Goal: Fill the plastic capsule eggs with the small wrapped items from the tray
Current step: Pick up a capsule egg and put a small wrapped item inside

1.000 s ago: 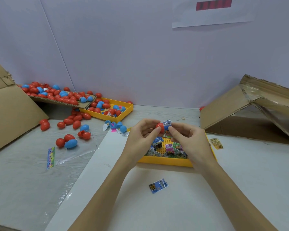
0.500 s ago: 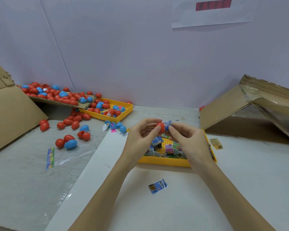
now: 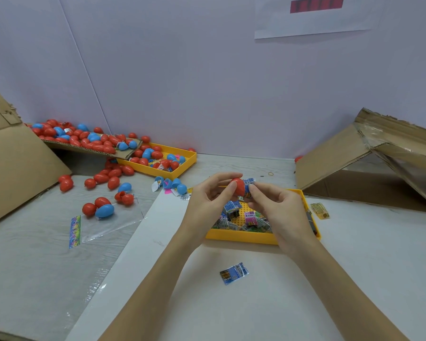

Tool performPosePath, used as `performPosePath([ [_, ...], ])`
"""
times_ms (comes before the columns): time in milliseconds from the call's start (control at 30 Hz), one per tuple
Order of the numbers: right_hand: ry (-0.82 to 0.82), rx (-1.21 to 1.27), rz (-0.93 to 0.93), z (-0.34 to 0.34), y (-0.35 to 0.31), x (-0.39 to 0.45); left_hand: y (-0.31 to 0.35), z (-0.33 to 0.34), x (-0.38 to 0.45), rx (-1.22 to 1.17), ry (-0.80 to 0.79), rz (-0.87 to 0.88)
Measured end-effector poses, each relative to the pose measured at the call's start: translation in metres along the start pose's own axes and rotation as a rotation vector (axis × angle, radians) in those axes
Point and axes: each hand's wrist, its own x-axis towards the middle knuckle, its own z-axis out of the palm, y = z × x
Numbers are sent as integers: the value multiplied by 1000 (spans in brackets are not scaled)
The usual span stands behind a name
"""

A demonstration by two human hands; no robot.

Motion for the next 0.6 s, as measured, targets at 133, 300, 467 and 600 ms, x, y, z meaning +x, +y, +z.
performPosePath([
  [133, -40, -2, 1, 1, -4, -2, 0, 1, 0, -36, 19, 20],
  [300, -41, 50, 63, 3, -6, -4, 0, 0, -1, -26, 19, 76],
  [467, -151, 383, 286, -2, -13, -1, 1, 2, -2, 75, 2, 204],
  [600, -230, 532, 475, -1, -16, 1, -1, -1, 0, 122, 38, 264],
])
